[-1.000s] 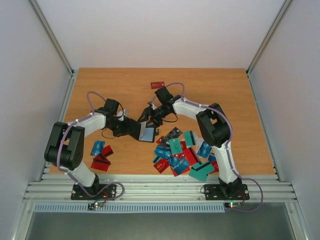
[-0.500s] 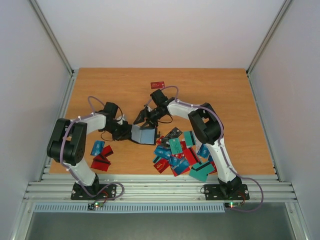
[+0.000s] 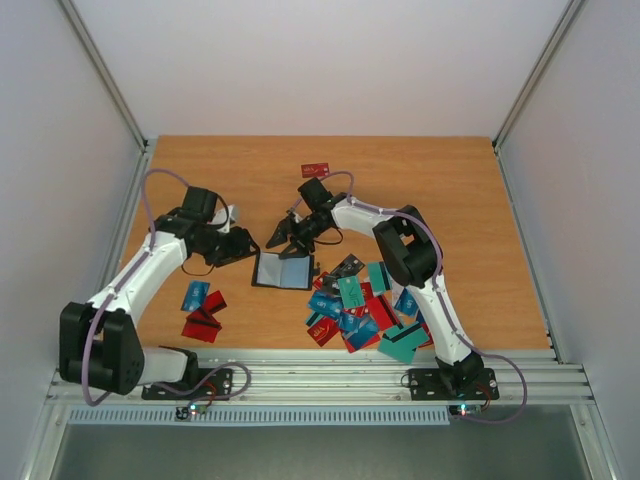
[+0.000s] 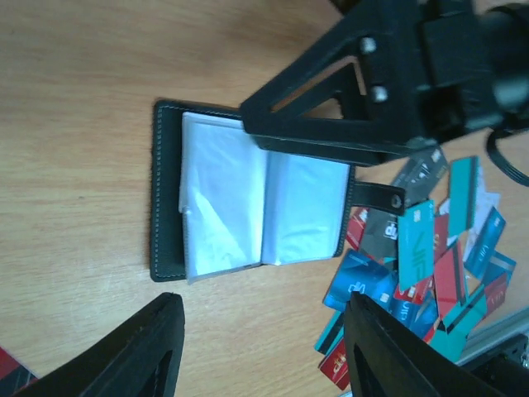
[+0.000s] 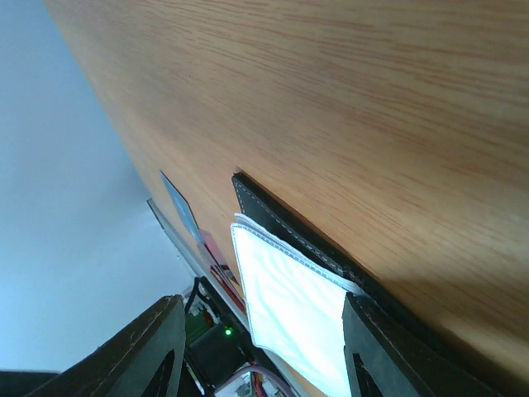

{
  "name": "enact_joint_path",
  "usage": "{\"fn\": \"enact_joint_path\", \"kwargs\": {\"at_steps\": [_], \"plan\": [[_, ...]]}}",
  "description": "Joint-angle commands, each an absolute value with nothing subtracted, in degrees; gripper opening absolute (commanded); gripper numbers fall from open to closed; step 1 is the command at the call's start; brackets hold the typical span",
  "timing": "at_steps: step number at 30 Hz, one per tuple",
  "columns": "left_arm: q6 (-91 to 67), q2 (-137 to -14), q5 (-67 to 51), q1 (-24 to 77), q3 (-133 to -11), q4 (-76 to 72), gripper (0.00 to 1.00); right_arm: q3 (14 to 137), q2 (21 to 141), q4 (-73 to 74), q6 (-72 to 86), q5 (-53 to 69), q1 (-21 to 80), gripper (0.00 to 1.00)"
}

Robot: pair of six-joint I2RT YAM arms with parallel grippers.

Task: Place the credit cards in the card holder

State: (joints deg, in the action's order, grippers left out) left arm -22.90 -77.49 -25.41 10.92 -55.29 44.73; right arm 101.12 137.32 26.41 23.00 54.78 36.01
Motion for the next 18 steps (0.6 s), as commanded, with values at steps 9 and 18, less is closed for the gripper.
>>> {"fn": "enact_joint_path", "kwargs": {"at_steps": [9,18], "plan": [[-24.04,-79.25,-35.58,15.5,-51.24,33.75,0.5,104.43,135.5,32.37,19.76,54.74,36.24,0.54],[-26.09,-87.18,-35.45,18.26,-53.0,30.62,0.42,106.73,130.86,38.64,15.73,52.85,35.99,0.54]]}}
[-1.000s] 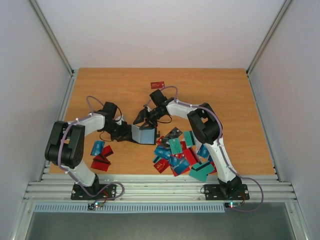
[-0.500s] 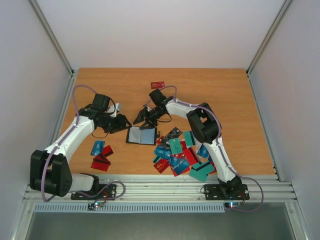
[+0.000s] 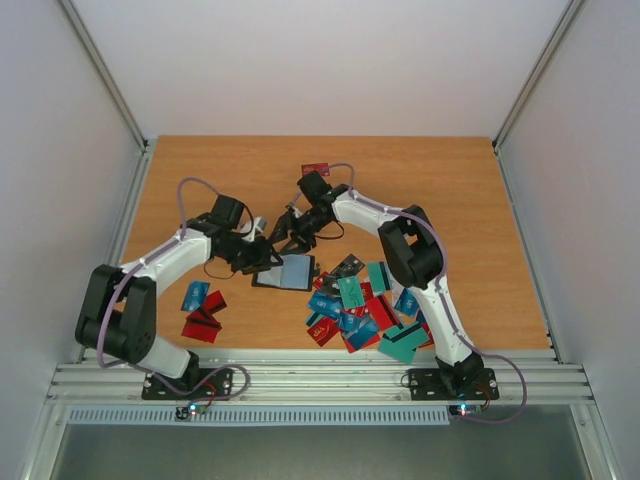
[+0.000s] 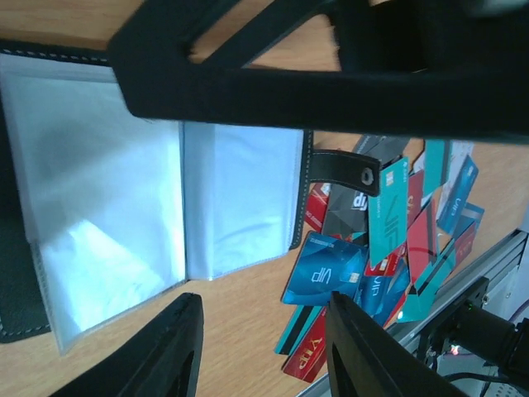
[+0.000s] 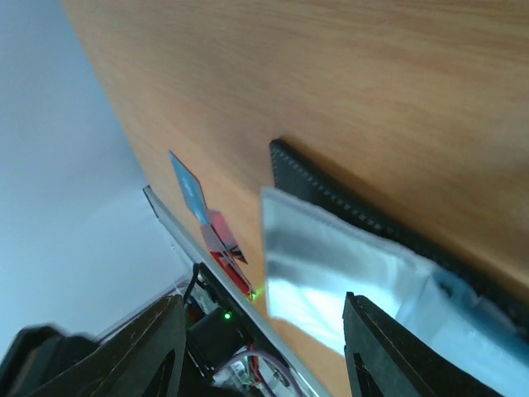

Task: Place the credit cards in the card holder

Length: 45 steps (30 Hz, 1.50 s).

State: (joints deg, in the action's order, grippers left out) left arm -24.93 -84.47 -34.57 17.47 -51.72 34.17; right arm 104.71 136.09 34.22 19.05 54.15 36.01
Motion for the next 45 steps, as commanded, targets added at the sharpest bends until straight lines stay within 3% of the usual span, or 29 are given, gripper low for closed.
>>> {"fn": "enact_joint_path", "kwargs": {"at_steps": [1,7,17,25,30,45], "plan": [[-26.1,-87.67,-35.3,18.33,-53.32,30.61,0.42,106.7,130.0,39.77,14.67,52.23,35.95,0.54],[-25.43,-88.37,-34.98,19.51,-54.74,30.91,0.42,102.94,122.1,46.83,8.8,46.95,34.29,0.54],[-26.34,-84.89,-32.82,22.62,-55.72,32.49,0.37,83.69,103.07,49.82,7.83,40.03,28.68,0.54],[-28.96,-83.15,-32.34,34.08,-57.24,28.0,0.37,67.62,86.24,60.96,7.4,32.09,19.59,0.54],[-30.6,-89.29,-32.25,43.0,-61.5,26.17,0.3,62.17,79.48,69.33,6.84,27.6,15.03,0.56],[-34.77,-116.63,-36.86,62.28,-84.89,25.15,0.26,43.53,60.42,76.23,11.19,24.66,8.27,0.57]]}}
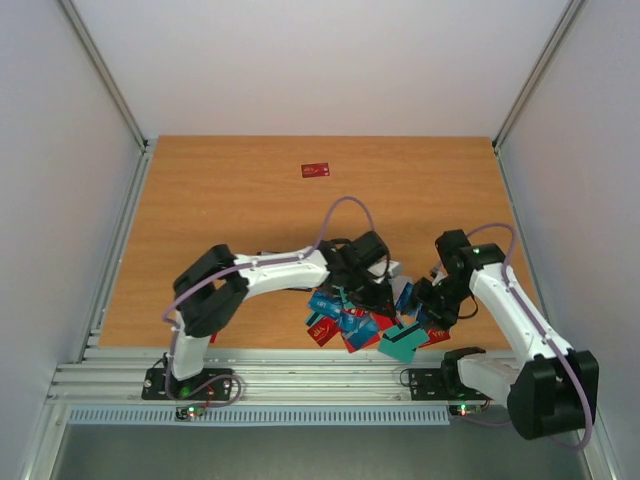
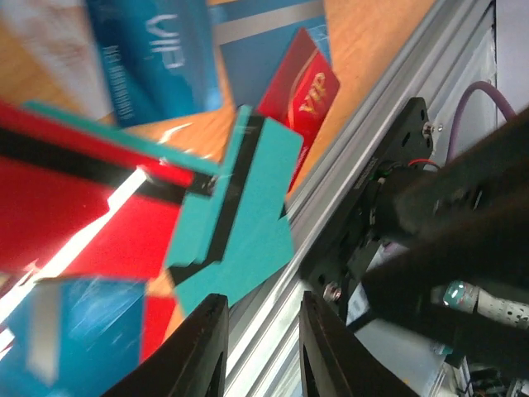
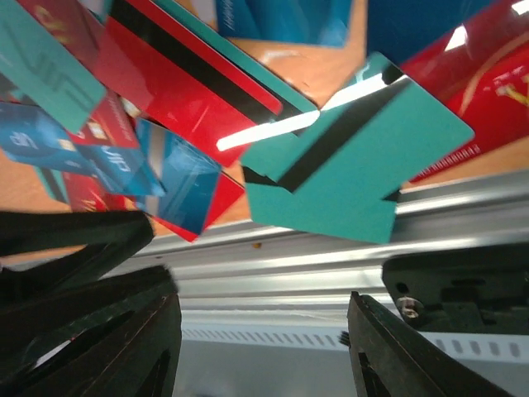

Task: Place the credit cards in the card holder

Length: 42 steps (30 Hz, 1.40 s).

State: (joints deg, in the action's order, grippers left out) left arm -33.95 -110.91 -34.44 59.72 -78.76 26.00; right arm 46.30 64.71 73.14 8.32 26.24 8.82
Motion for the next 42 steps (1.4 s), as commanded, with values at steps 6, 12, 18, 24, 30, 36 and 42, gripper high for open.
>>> {"fn": "enact_joint_path", "kwargs": {"at_steps": [6,12,18,24,30,36,42], "plan": [[-35.1,-123.61,-37.98,64.04,-92.03,26.18,0.26,37.99,56.22,77.36,14.65,23.72,8.17,0.54],[-35.18,-126.6,-37.41,64.6,-92.41,26.33,0.24,34.31,55.24,76.89,16.74,22.28,8.17,0.54],[-33.0,-128.85,-37.55,64.77,-92.39,27.81,0.23,29.43,54.94,70.96,16.01,25.65,8.17,0.5],[-31.99,-130.63,-39.15,64.97,-91.94,26.55,0.23,30.23,50.21,72.13,16.14,24.02,8.17,0.51],[-29.68,-132.76,-32.7,64.99,-93.78,30.24,0.22,30.39,47.68,74.35,16.61,22.97,8.17,0.5],[-28.48,-133.74,-26.57,64.15,-94.24,32.13,0.22,29.73,49.48,73.56,17.43,23.16,8.17,0.51],[-28.13,-133.98,-26.56,63.07,-93.81,31.85,0.22,26.33,54.12,69.47,18.61,27.93,8.26,0.52]]}}
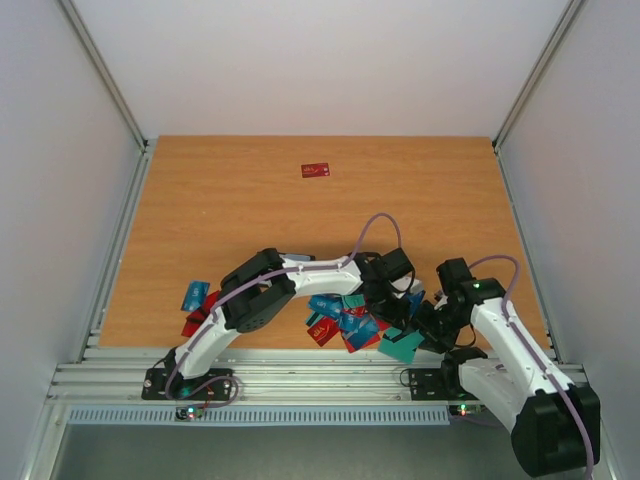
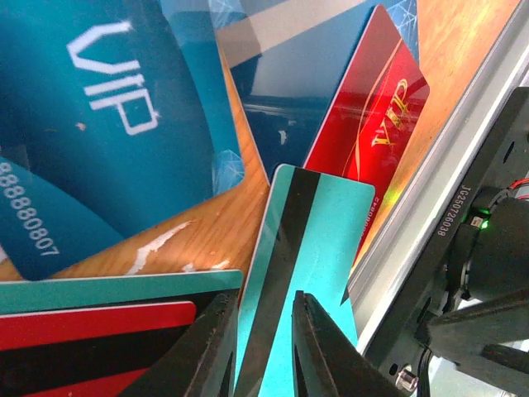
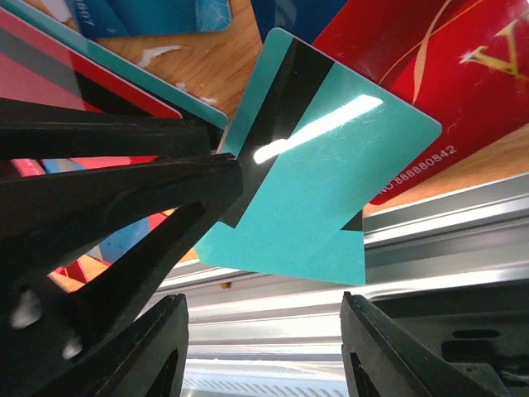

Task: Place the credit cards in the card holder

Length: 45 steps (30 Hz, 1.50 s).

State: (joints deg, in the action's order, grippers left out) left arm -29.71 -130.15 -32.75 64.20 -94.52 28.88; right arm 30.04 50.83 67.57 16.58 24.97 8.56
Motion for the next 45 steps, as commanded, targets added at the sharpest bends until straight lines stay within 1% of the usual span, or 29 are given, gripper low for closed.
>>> {"fn": "enact_joint_path", "kwargs": {"at_steps": [1,4,8,9,10,11,13,14,17,23,27,29,37,42,45], "plan": [[-28.13,-134.05,-26.42,62.9,-93.71,31.78,0.22,25.55,55.29,68.46,18.94,28.75,8.26,0.52],[-28.66,-134.08,-26.23,61.97,-93.23,31.17,0.22,24.54,57.49,66.44,19.94,29.12,8.35,0.53],[-29.27,-134.18,-26.9,60.95,-93.07,30.55,0.22,23.83,59.51,64.86,20.58,28.84,8.52,0.56],[-29.18,-134.24,-27.17,60.79,-93.08,30.45,0.22,24.15,59.84,65.14,20.62,28.05,8.68,0.58],[-29.04,-134.34,-27.28,60.67,-93.08,30.51,0.22,24.37,60.2,65.42,20.72,27.34,8.82,0.63],[-29.01,-134.45,-27.44,60.58,-93.0,30.39,0.22,24.47,60.45,65.58,21.05,27.11,9.1,0.71],[-28.95,-134.71,-27.64,60.43,-93.16,30.43,0.22,24.27,60.92,66.3,22.23,26.89,9.42,0.78],[-28.92,-134.84,-27.72,60.34,-93.21,30.49,0.22,23.91,60.99,66.61,23.33,27.42,9.63,0.81],[-28.87,-134.88,-28.09,60.13,-93.33,30.45,0.22,22.6,59.36,66.79,26.81,28.41,10.56,0.84],[-28.69,-134.87,-29.44,60.03,-93.41,30.44,0.22,20.51,57.17,63.56,31.13,29.23,12.03,0.84],[-28.45,-134.83,-30.03,59.97,-94.09,31.06,0.22,16.69,54.52,59.42,40.41,30.42,16.22,0.84],[-28.06,-134.84,-30.25,59.94,-94.64,31.47,0.22,15.5,52.7,58.44,44.02,28.97,18.49,0.84],[-27.12,-134.64,-31.13,59.61,-94.28,31.99,0.21,16.15,49.65,60.66,46.25,23.25,20.03,0.84],[-26.51,-134.16,-31.67,59.35,-93.27,31.91,0.22,17.48,52.39,58.52,47.45,20.71,23.13,0.83],[-25.81,-134.17,-31.86,58.86,-93.25,32.31,0.22,16.98,56.29,52.51,49.43,20.87,26.92,0.82]]}}
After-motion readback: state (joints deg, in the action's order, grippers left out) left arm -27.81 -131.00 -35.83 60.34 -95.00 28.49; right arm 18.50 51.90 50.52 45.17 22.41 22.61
